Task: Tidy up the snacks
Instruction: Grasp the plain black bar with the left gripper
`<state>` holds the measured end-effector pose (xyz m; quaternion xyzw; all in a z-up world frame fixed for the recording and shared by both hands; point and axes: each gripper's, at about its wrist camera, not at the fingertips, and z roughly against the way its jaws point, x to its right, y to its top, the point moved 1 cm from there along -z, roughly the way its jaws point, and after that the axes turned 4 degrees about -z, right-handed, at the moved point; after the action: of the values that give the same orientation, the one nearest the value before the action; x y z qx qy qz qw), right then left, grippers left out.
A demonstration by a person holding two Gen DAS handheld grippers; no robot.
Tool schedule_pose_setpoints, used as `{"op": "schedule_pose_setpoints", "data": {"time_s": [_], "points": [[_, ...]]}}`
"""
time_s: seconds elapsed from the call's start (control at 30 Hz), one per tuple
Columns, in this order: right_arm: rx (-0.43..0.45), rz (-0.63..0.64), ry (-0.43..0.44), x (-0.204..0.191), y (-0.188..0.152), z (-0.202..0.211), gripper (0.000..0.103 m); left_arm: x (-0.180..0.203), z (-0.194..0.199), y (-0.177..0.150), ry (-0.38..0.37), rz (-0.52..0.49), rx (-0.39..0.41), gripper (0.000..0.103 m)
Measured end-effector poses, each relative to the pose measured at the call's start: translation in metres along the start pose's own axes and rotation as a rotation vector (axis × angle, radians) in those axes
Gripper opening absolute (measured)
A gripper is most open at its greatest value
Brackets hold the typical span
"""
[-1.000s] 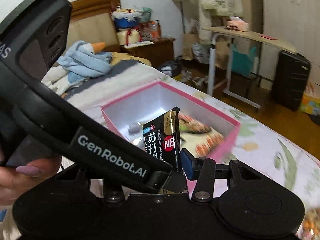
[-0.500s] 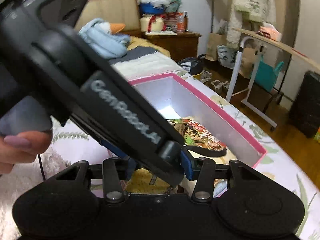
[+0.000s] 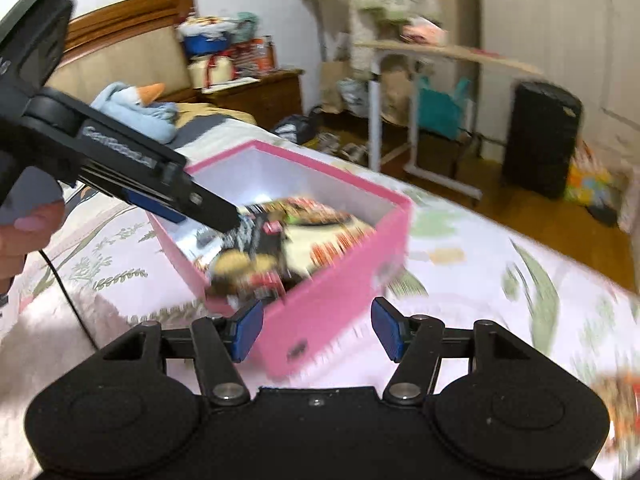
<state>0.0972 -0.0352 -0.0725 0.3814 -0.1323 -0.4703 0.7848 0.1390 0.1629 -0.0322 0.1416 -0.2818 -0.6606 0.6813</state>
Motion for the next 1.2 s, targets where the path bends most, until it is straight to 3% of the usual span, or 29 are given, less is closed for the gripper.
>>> {"op": "schedule_pose_setpoints", "data": {"time_s": [0.27,0.53,0.93,1.03,1.2], "points": [[0.025,-0.168,-0.12,0.048,-0.045,0.077,0.068,0.066,0.017,-0.022,-0.105,-0.174,-0.007,0.064],[0.05,-0.337,-0.31,0.119,-0.096,0.113,0.069,0.151,-0.01,-0.049,-0.269,-0.324,-0.063,0.064],[0.067,-0.467,-0.545,0.205,-0.171,0.087,0.079,0.263,-0.109,-0.074,-0.454,-0.442,-0.139,0.062],[0.076,-0.48,-0.534,0.216,-0.181,0.077,0.082,0.289,-0.136,-0.078,-0.489,-0.44,-0.145,0.061],[0.12,-0.499,-0.488,0.226,-0.19,0.067,0.087,0.336,-0.171,-0.077,-0.495,-0.522,-0.124,0.06]]}}
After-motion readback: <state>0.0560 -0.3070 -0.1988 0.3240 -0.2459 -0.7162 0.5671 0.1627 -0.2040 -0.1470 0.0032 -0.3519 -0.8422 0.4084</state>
